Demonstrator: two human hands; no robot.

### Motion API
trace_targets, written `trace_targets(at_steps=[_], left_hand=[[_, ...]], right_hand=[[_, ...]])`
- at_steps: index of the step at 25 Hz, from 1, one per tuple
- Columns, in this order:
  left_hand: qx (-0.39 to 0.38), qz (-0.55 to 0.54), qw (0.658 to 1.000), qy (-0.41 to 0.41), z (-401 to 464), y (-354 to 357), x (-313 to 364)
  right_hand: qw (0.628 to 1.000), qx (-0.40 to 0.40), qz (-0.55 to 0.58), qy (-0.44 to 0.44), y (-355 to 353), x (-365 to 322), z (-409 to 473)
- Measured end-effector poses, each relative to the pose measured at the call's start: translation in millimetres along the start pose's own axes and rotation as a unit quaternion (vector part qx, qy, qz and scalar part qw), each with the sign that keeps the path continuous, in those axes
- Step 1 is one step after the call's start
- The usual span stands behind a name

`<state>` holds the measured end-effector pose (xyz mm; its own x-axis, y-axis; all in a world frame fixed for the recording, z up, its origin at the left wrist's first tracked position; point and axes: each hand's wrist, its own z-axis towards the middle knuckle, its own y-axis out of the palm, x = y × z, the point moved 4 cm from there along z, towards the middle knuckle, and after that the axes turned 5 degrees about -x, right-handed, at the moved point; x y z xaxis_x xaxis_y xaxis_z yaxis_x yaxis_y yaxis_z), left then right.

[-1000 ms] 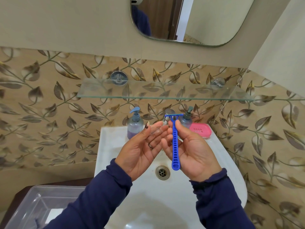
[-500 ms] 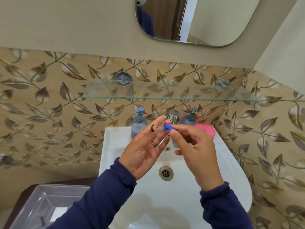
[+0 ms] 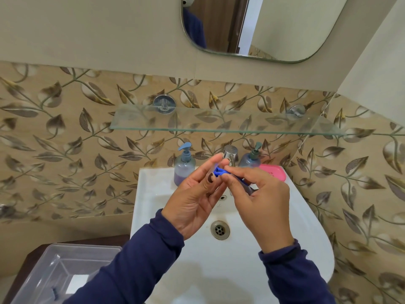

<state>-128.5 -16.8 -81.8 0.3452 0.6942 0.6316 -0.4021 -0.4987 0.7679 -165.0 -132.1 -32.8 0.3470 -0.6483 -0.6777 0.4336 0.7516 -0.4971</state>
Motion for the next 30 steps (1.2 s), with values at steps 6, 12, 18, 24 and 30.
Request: trace_targets(at_steps=[6,12,18,24,30], left_hand=[[0.018,0.001,1.000,0.011,4,1,-1],[0.029,0.028,0.999,0.013,3,-1,1],[0.053,0.095,0.994,0.025,0,-14,23],[0.076,0.193,0.972,0.109,8,-11,72],[0.126,0.504,0.819,0.245,41,-8,138]], right_hand=[[0.997,0.046,-0.050,-0.038,6,-6,-3],[0.999,0.029,-0.002,-0.019,11,3,-5],[0.999,0.004,0.036,-0.004,20,10,10],[1.000,0.005,0.021,-0.018,20,10,58],[0.986,-0.058,-0.154,-0.036,44,12,139]])
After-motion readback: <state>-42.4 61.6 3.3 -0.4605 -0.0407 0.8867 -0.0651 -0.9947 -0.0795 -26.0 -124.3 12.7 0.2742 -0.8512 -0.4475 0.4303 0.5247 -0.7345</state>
